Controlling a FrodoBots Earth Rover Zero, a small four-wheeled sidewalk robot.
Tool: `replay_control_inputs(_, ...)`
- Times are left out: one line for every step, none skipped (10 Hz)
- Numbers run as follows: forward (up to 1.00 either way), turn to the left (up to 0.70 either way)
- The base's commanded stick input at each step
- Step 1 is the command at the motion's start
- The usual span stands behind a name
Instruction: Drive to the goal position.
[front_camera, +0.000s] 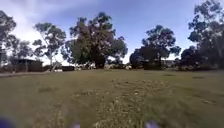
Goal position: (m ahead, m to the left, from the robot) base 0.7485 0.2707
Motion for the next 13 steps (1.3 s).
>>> replay_control_inputs(0.70, 0.00)
replay_control_inputs(0.70, 0.00)
replay_control_inputs(0.70, 0.00)
replay_control_inputs(0.70, 0.00)
replay_control_inputs(0.70, 0.00)
replay_control_inputs(0.70, 0.00)
replay_control_inputs(0.70, 0.00)
replay_control_inputs(0.70, 0.00)
replay_control_inputs(0.70, 0.00)
replay_control_inputs(0.70, 0.00)
replay_control_inputs(0.70, 0.00)
replay_control_inputs(0.70, 0.00)
replay_control_inputs(0.70, 0.00)
